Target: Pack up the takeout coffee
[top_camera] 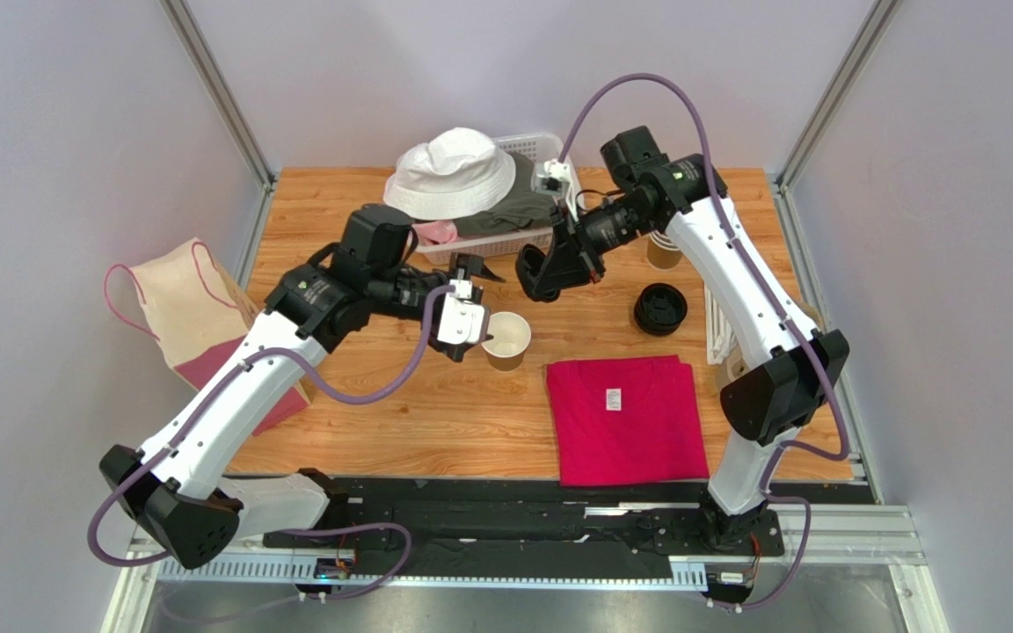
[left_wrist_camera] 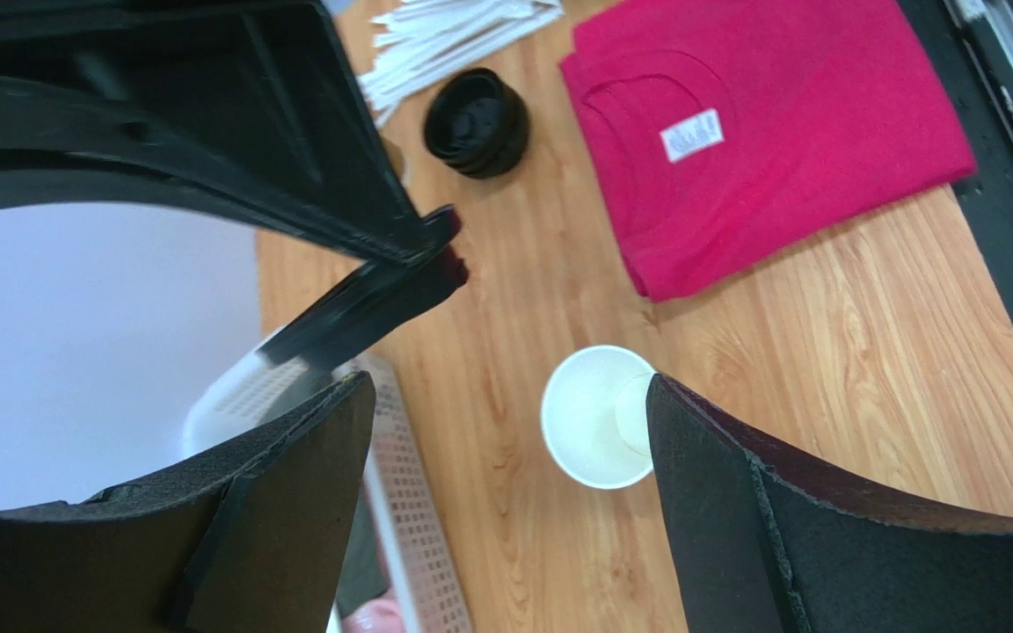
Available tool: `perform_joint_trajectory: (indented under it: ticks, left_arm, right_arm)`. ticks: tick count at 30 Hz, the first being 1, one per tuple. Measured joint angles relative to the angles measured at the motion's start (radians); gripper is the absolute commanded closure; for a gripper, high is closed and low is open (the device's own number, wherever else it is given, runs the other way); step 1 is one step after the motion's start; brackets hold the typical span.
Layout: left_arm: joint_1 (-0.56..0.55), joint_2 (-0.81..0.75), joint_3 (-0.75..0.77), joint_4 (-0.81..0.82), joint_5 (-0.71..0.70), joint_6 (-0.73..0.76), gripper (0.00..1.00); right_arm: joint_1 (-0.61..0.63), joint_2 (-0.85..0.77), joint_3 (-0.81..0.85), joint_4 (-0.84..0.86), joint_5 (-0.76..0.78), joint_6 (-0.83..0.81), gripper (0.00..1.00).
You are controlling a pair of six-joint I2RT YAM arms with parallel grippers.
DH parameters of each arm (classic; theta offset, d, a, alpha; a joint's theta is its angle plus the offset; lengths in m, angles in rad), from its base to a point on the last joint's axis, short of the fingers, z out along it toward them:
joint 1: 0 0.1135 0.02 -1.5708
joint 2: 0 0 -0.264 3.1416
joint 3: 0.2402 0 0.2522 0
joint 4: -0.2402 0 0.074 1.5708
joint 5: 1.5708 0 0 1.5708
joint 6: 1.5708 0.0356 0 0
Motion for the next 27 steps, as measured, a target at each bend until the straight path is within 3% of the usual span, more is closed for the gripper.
perform_joint_trajectory:
  ticks: [5,12,19,27]
  left_arm:
    - [-0.008,0.013,-0.078,0.034,-0.002,0.056,0.16]
    - [-0.008,-0.088,-0.239,0.209,-0.010,0.074,0.15]
    - [-0.008,-0.085,-0.236,0.257,-0.012,0.139,0.16]
    - [-0.013,-0.041,-0.207,0.187,-0.026,0.315,0.17]
  right_arm:
    - [0.040,-0.002,-0.004,-0.003,0.030,-0.055,1.00]
    - [0.050,-0.002,-0.036,-0.003,0.036,-0.062,1.00]
    - [0.096,-0.001,-0.071,-0.003,0.040,-0.064,1.00]
    - [0.140,-0.001,-0.080,-0.003,0.057,-0.070,1.00]
